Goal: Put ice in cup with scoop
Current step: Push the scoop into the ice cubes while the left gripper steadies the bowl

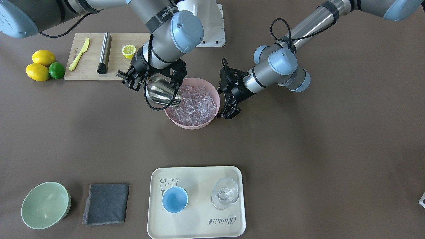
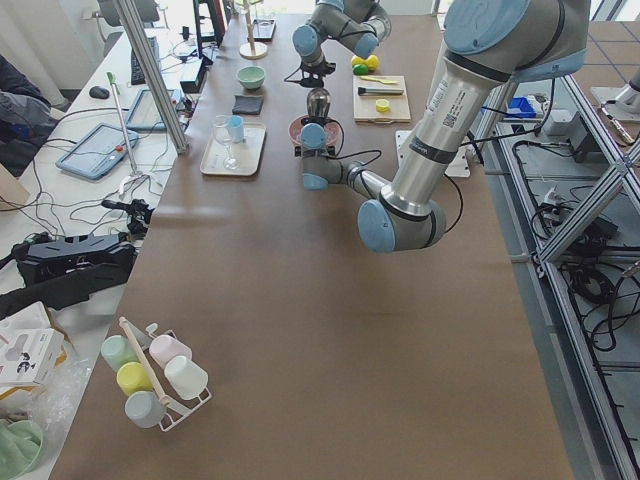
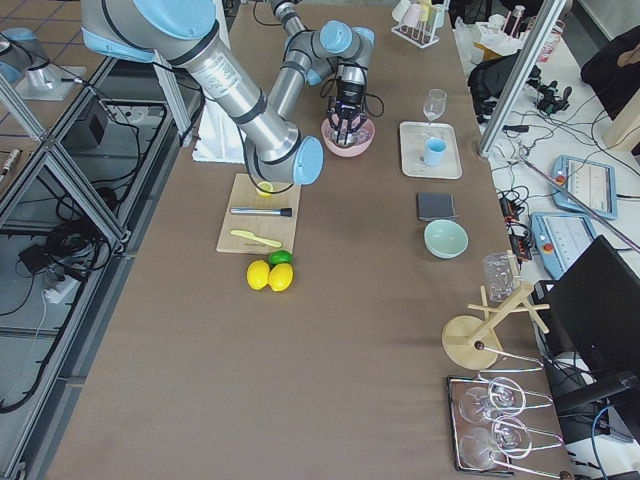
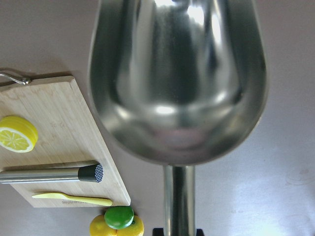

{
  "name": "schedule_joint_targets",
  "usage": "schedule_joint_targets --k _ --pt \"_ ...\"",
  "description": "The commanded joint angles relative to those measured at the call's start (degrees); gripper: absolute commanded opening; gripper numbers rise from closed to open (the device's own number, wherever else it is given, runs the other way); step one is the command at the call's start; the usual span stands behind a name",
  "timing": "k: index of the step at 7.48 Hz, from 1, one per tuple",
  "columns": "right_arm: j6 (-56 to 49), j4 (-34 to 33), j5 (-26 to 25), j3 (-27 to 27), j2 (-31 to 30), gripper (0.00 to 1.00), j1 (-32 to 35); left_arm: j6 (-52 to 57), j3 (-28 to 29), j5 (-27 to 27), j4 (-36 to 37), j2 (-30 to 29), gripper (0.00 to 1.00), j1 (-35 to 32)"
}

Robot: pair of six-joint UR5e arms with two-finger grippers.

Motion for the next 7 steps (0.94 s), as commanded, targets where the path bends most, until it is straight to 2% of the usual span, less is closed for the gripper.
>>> schedule_joint_targets --k 1,4,7 --pt "1.64 2.25 0.04 -0.82 -0.17 0.0 -0.67 0.0 0.0 -0.09 0.02 0.0 0.98 0.02" --pt "1.64 1.72 -0.04 -3.62 1.32 0.0 -0.67 0.0 0.09 0.0 0.02 0.0 0.98 0.02" --pt "2.42 2.16 0.31 -3.72 1.59 0.0 -0.76 0.0 0.0 0.0 0.02 0.0 0.98 0.02"
